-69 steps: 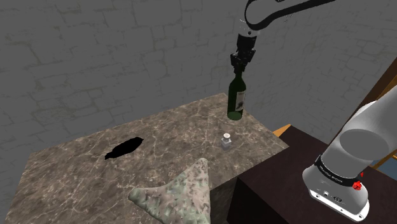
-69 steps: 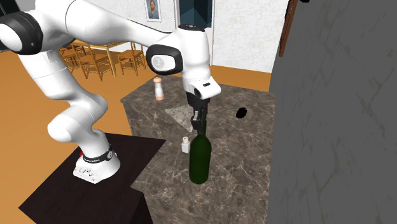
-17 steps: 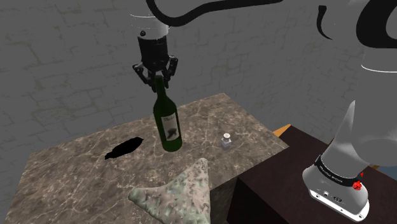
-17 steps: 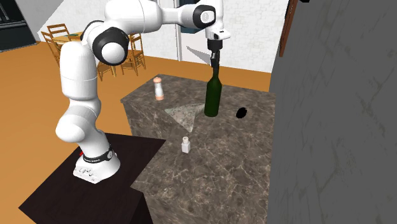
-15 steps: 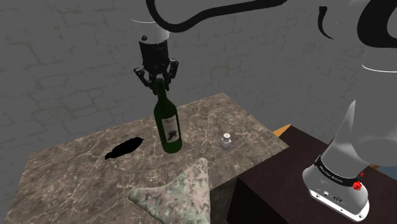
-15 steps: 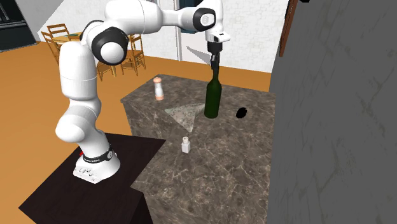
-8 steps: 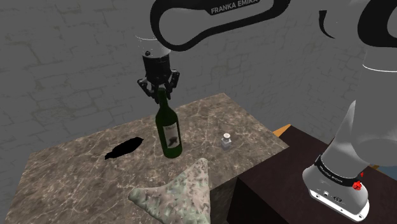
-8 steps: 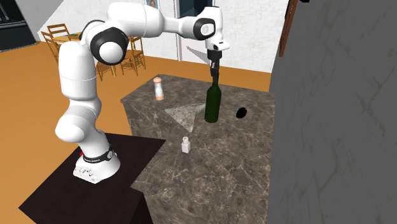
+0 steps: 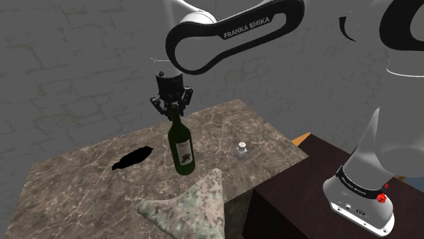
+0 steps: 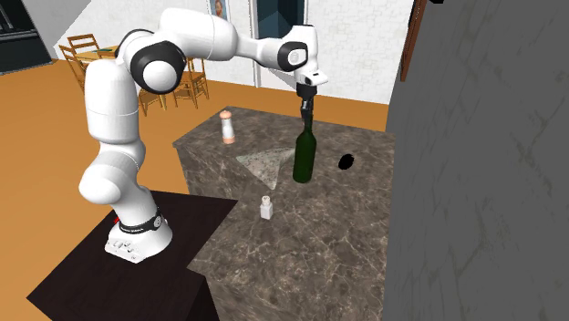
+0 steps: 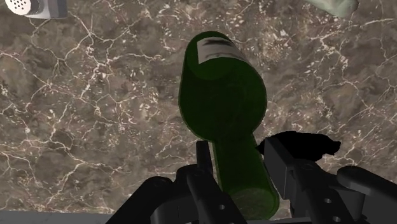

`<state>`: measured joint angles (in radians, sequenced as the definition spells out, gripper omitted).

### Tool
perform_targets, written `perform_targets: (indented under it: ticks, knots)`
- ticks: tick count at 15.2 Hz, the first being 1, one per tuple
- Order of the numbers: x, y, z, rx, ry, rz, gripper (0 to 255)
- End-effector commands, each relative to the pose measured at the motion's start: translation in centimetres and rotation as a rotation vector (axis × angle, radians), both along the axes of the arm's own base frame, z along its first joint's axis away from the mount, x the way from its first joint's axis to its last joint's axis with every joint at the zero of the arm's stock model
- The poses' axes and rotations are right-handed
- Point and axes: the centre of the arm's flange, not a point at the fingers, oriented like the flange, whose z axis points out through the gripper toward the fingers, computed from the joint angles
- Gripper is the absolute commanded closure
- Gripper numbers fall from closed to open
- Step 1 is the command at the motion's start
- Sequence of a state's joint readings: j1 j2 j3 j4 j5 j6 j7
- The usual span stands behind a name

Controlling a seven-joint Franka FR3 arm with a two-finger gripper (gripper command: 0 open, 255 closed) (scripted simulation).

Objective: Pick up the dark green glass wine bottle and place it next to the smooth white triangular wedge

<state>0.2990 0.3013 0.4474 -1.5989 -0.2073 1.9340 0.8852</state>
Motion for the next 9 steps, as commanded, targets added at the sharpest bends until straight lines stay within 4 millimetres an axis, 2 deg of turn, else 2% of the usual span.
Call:
perform_targets:
  ticks: [1,8,9]
  knots:
    - [0.06,-0.04,-0.8,0.001,-0.001,0.0,255]
    - [0.06,-0.04,-0.8,0.001,-0.001,0.0,255]
    - [0.07,-0.05,-0.8,0.001,-0.001,0.0,0]
